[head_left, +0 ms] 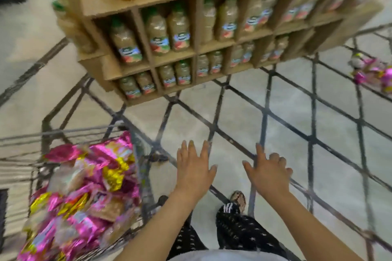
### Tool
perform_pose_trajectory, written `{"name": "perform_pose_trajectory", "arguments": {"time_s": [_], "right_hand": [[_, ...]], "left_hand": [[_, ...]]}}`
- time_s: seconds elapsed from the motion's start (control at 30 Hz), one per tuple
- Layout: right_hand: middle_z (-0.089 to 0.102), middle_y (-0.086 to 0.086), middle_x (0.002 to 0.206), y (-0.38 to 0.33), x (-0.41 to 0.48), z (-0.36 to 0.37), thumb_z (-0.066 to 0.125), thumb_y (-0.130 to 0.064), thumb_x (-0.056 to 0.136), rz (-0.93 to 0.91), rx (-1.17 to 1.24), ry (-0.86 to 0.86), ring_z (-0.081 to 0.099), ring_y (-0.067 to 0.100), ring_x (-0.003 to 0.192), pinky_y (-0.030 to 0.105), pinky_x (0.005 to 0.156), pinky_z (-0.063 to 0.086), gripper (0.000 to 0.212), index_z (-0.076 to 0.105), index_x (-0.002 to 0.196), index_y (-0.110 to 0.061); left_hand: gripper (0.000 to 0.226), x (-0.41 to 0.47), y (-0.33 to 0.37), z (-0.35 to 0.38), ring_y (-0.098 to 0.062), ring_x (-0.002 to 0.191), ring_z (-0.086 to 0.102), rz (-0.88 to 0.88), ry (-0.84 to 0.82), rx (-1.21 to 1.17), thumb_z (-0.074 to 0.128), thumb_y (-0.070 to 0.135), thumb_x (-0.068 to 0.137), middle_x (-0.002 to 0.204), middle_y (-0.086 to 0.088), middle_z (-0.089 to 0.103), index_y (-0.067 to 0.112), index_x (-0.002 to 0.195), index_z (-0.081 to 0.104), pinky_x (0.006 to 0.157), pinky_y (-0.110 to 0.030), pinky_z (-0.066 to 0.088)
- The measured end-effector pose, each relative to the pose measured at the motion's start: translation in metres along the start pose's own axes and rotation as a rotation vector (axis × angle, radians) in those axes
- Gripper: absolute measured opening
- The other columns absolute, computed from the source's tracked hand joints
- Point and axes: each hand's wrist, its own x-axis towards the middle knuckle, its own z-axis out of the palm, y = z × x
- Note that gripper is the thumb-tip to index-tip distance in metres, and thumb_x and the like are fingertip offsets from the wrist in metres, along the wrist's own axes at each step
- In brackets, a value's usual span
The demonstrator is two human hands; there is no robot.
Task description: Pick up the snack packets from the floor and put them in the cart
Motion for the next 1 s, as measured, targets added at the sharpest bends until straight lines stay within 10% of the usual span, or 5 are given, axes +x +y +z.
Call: {"name": "perform_pose_trajectory", "arguments": {"time_s": [0.43, 1.0], "right_hand": [[0.036, 0.015, 0.145, 0.25, 0.047, -0.036, 0.033, -0.061, 0.096, 0.391, 0.273, 0.028, 0.031, 0.034, 0.132, 0.048, 0.104, 0.032, 0.07, 0.012, 0.155, -0.028], [0.035, 0.012, 0.148, 0.348, 0.127, -0.068, 0.031, -0.066, 0.094, 0.661, 0.535, 0.015, 0.032, 0.032, 0.134, 0.045, 0.104, 0.034, 0.075, 0.009, 0.155, -0.027]], "left_hand": [[0.07, 0.074, 0.295, 0.035, -0.036, 0.15, -0.007, 0.426, -0.112, 0.138, 0.035, 0.048, 0.103, 0.163, -0.019, 0.001, 0.021, 0.158, 0.0, 0.122, -0.046, -0.002], [0.073, 0.189, 0.432, 0.026, -0.037, 0.15, -0.002, 0.585, -0.226, 0.334, 0.035, 0.053, 0.102, 0.163, -0.02, 0.002, 0.022, 0.158, 0.001, 0.123, -0.045, 0.003]]}}
